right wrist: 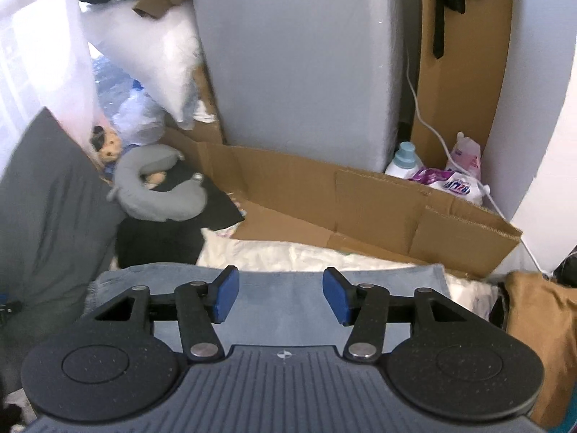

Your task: Fold clothes

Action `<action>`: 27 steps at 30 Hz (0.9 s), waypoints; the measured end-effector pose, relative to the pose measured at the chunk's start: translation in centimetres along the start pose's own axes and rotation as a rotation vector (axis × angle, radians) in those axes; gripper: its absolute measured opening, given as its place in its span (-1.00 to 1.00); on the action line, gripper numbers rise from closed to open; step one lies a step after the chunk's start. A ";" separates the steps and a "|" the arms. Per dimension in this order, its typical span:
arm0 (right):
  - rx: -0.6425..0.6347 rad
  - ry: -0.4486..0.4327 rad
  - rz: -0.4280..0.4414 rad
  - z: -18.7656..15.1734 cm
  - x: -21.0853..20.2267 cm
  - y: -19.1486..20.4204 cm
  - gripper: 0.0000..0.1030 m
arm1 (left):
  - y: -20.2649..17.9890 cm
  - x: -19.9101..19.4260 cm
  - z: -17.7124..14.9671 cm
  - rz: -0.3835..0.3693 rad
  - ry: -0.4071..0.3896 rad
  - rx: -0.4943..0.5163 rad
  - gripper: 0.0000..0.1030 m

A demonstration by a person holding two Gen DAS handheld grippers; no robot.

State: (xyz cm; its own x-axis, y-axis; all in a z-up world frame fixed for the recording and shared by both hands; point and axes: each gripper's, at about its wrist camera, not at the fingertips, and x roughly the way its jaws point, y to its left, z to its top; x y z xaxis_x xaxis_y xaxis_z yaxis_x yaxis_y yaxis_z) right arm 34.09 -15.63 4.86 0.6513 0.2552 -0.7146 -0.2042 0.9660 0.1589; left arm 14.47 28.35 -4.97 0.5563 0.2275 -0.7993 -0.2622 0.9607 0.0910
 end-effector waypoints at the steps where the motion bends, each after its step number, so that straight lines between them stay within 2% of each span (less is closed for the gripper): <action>1: -0.001 0.000 0.025 -0.4 -0.9 0.1 0.22 | 0.3 -1.1 -0.5 0.002 0.002 -0.016 0.13; 7: -0.020 -0.028 0.107 -4.0 -5.2 0.3 0.23 | 2.1 -5.9 -2.8 0.012 0.017 -0.075 0.18; 10: 0.007 -0.042 0.119 -5.9 -6.9 -0.2 0.23 | 2.7 -8.0 -3.9 0.022 0.014 -0.102 0.27; 14: 0.040 -0.072 0.121 -8.0 -9.1 -1.1 0.23 | 3.4 -9.3 -5.4 0.051 0.014 -0.129 0.28; 21: 0.094 -0.123 0.105 -10.3 -11.9 -3.2 0.24 | 4.5 -8.1 -8.0 0.093 0.100 -0.180 0.29; 27: 0.140 -0.113 0.098 -13.3 -11.5 -3.8 0.24 | 4.1 -6.0 -9.8 0.056 0.128 -0.227 0.30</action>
State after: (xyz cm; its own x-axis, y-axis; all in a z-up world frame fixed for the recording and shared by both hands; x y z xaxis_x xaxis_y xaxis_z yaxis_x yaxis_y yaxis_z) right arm 17.66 -22.77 3.37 0.7127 0.3441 -0.6112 -0.1721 0.9305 0.3232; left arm 2.36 29.39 -5.66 0.4349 0.2435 -0.8669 -0.4682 0.8835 0.0133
